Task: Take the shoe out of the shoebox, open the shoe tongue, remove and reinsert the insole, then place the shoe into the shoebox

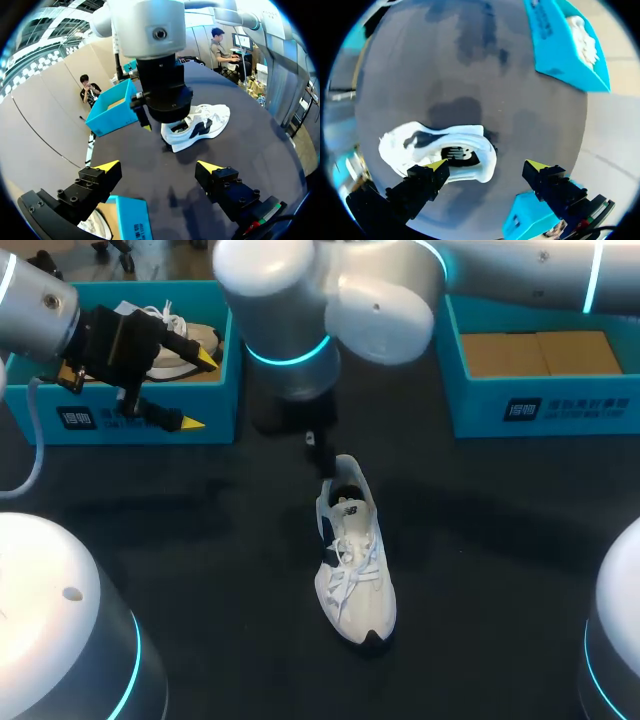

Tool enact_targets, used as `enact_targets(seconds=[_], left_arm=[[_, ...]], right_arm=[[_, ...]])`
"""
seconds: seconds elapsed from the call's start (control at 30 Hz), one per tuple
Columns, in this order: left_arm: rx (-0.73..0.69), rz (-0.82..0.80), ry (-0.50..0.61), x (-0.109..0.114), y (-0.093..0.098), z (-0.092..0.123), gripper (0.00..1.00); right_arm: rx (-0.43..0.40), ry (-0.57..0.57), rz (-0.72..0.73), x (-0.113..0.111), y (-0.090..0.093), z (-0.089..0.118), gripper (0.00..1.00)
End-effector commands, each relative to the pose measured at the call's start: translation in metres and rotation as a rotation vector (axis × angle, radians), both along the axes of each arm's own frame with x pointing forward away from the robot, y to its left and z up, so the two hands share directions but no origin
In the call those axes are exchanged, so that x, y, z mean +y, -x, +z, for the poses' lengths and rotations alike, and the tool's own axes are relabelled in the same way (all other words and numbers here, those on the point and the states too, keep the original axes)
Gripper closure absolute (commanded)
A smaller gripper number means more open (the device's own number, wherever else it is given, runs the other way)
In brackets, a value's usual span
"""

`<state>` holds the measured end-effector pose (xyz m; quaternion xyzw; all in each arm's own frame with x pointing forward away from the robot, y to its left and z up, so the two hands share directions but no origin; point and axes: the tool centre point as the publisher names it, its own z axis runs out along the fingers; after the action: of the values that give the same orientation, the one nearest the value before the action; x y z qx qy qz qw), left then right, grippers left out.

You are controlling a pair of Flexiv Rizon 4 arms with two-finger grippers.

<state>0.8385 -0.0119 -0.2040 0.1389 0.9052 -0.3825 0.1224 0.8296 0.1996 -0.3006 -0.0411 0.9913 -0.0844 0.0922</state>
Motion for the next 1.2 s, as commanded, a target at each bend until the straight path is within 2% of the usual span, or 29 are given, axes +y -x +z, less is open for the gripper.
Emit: enact_targets(seconds=[0.03,0.23,0.5,0.8,0.83,0.9,0.97,1.0,1.07,1.2], left_arm=[[0.001,-0.001,-0.004,0.000,0.000,0.000,0.00],[0.001,-0.001,-0.004,0.000,0.000,0.000,0.00],[0.001,-0.001,-0.004,0.000,0.000,0.000,0.00],[0.001,-0.001,-0.004,0.000,0.000,0.000,0.00],[0.001,-0.001,-0.004,0.000,0.000,0.000,0.00],[0.001,-0.001,-0.004,0.000,0.000,0.000,0.00],[0.001,-0.001,-0.004,0.000,0.000,0.000,0.00],[0.001,-0.001,-0.004,0.000,0.000,0.000,0.00],[0.001,-0.001,-0.004,0.000,0.000,0.000,0.00],[0.001,-0.001,-0.004,0.000,0.000,0.000,0.00]], right_arm=[[0.037,-0.045,0.102,-0.016,-0.008,-0.022,0.00],[0.056,-0.063,0.098,-0.018,-0.018,-0.043,0.00],[0.064,-0.058,0.071,-0.015,-0.026,-0.058,0.00],[0.088,-0.044,0.048,-0.012,-0.024,-0.072,0.00],[0.090,-0.042,0.046,-0.012,-0.023,-0.073,0.02],[0.093,-0.033,0.033,-0.012,-0.022,-0.075,0.13],[0.102,-0.023,0.016,-0.014,-0.021,-0.077,0.34],[0.103,-0.018,0.012,-0.015,-0.020,-0.077,0.39],[0.105,-0.006,-0.011,-0.020,-0.018,-0.077,0.38],[0.096,-0.003,-0.038,-0.025,-0.016,-0.077,0.46]])
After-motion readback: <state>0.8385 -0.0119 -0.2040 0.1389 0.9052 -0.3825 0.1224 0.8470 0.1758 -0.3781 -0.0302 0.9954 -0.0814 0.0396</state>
